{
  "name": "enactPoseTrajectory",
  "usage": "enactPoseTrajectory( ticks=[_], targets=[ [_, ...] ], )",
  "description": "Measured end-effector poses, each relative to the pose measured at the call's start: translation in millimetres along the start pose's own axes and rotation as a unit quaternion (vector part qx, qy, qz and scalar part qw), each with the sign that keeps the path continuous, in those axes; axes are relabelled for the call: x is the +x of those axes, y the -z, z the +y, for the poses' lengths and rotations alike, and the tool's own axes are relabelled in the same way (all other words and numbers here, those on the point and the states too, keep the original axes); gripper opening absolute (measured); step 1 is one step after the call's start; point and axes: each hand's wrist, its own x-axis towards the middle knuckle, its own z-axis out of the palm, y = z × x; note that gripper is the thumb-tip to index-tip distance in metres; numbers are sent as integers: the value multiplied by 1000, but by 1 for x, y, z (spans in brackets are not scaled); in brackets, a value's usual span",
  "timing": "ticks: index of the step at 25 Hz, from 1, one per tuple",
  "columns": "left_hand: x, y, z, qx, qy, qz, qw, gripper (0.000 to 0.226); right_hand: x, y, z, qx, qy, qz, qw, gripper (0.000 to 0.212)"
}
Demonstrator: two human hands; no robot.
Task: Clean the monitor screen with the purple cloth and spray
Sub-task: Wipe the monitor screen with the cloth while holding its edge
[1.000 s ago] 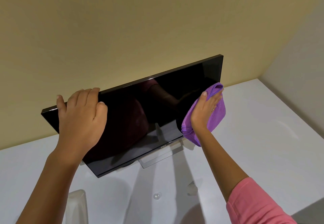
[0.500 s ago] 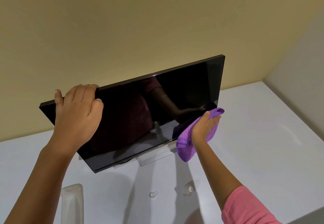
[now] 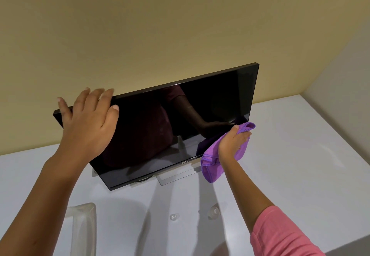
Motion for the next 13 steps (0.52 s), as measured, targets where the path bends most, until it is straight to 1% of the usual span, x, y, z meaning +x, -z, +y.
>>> enactPoseTrajectory(
  ticks=[2,4,6,8,10,13],
  targets=[
    [-7,-1,-9,-7,47,26,999,56,-1,1,0,-2,-1,-1,1000,63],
    [-12,0,-18,-57,65,37,996,59,-3,1,0,-3,-6,-1,1000,62],
    [-14,3,-26,-117,43,36,992,61,-8,-1,-1,-8,-10,1,1000,62],
    [-12,7,-32,-150,22,31,988,59,-17,-4,-2,-15,-3,12,1000,61],
    [-10,8,-37,-159,11,21,987,56,-31,-10,-4,-16,4,20,1000,59],
    [-8,8,-42,-154,-2,7,988,54,-57,-23,-3,3,-2,7,1000,61]
  ],
)
